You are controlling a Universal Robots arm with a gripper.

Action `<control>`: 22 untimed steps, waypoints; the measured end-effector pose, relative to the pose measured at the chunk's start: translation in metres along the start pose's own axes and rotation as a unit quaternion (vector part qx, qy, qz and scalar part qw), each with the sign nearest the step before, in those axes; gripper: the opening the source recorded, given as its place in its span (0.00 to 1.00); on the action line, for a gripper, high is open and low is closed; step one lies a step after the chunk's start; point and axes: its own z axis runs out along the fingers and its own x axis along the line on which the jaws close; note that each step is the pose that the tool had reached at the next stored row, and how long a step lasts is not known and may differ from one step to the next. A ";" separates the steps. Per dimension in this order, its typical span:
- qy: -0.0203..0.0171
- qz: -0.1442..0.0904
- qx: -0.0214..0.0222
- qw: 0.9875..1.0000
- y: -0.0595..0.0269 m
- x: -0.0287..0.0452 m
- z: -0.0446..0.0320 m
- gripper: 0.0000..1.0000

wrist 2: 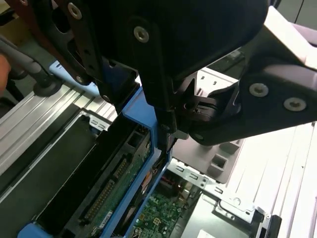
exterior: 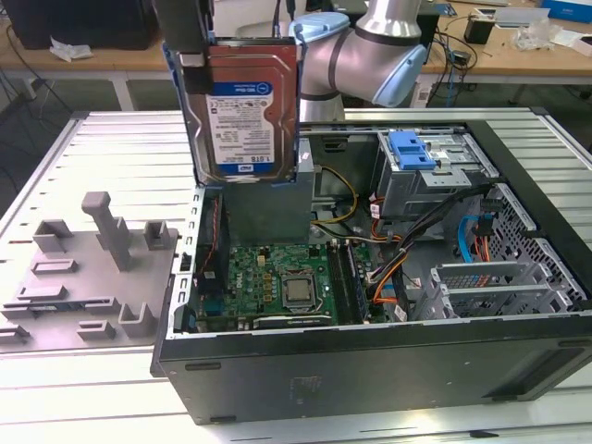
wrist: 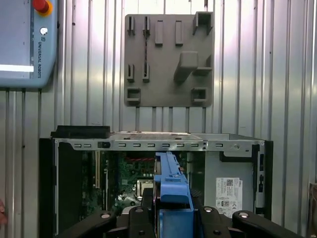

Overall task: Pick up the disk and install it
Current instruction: 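Pick up the disk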

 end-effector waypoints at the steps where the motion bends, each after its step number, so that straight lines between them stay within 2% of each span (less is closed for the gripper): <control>1: 0.000 0.000 0.000 1.000 -0.0022 0.0016 -0.0003 0.37; 6: 0.000 0.000 0.000 1.000 -0.0140 0.0099 -0.0016 0.37; 11: 0.000 0.000 0.000 1.000 -0.0301 0.0223 -0.0030 0.37; 22: 0.000 0.000 -0.001 1.000 -0.0569 0.0436 -0.0045 0.37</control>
